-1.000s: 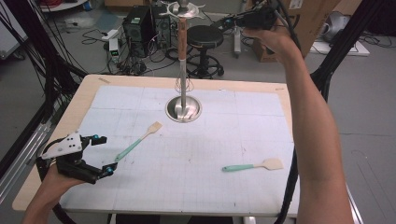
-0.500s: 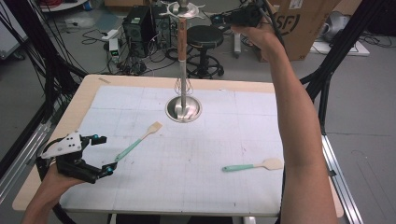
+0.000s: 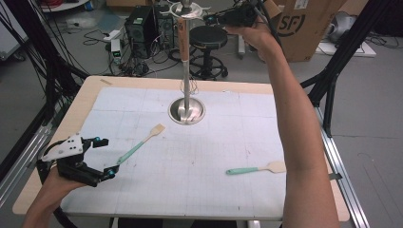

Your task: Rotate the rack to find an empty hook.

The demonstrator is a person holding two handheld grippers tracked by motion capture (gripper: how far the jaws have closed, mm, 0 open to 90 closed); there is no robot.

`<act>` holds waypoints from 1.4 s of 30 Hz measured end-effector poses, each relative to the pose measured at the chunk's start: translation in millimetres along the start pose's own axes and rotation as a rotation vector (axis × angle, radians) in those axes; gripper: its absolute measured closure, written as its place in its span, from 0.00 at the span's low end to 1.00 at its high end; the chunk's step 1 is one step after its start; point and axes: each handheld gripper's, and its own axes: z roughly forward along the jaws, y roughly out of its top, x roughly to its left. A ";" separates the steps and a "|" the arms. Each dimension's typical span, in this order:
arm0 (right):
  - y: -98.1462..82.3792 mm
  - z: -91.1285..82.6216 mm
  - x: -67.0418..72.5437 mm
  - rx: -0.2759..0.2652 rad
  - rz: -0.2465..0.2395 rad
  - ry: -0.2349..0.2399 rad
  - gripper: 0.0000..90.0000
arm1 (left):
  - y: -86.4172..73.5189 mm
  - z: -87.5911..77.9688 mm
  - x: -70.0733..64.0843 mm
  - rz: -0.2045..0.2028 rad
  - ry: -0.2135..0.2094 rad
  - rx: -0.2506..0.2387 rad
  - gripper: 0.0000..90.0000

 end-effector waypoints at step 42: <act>9.9 17.2 32.0 0.015 -0.052 0.058 1.00 | -0.8 0.3 -0.7 -0.001 -0.006 0.001 0.02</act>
